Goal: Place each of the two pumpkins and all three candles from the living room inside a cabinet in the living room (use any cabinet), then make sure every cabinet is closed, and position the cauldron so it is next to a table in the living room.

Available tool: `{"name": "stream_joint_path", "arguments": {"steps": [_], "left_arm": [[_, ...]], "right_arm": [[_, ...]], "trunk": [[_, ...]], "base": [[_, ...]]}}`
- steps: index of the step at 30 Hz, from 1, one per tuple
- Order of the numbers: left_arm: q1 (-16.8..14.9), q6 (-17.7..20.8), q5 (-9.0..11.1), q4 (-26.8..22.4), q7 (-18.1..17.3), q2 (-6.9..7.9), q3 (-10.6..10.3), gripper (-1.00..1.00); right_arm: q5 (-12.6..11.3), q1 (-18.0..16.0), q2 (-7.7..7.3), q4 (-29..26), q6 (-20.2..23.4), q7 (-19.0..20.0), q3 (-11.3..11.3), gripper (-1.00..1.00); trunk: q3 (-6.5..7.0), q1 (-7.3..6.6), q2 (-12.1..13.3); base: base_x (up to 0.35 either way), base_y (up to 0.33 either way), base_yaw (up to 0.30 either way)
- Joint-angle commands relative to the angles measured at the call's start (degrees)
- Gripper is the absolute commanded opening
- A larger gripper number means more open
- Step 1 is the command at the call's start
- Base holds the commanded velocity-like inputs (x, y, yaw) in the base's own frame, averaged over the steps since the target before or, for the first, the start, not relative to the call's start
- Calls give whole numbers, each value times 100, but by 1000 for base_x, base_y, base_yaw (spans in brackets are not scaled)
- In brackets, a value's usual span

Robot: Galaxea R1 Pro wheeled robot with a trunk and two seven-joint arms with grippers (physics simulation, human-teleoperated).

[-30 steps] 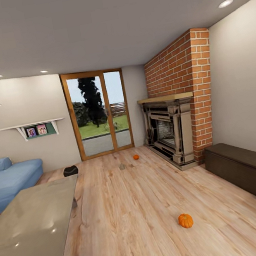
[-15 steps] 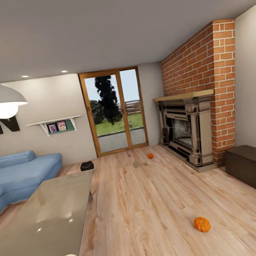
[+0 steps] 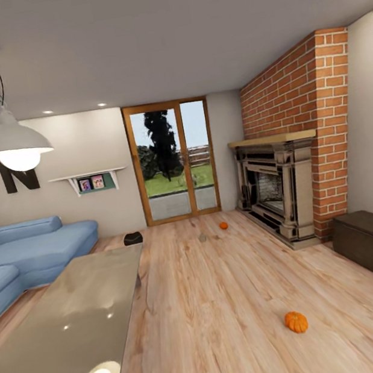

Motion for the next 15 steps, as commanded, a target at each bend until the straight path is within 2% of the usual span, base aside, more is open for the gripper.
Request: {"name": "stream_joint_path", "arguments": {"steps": [1, 15], "left_arm": [[-1, 48, 59, -10, -11, 0, -2, 100], [-1, 48, 59, -10, -11, -1, -5, 100]], "right_arm": [[-61, -6, 1, 11, -23, 23, 39, 100], [-61, -6, 1, 11, -23, 23, 39, 100]], "trunk": [[-7, -3, -5], [-7, -3, -5]], "base": [[-289, 0, 1], [-311, 0, 0]]}}
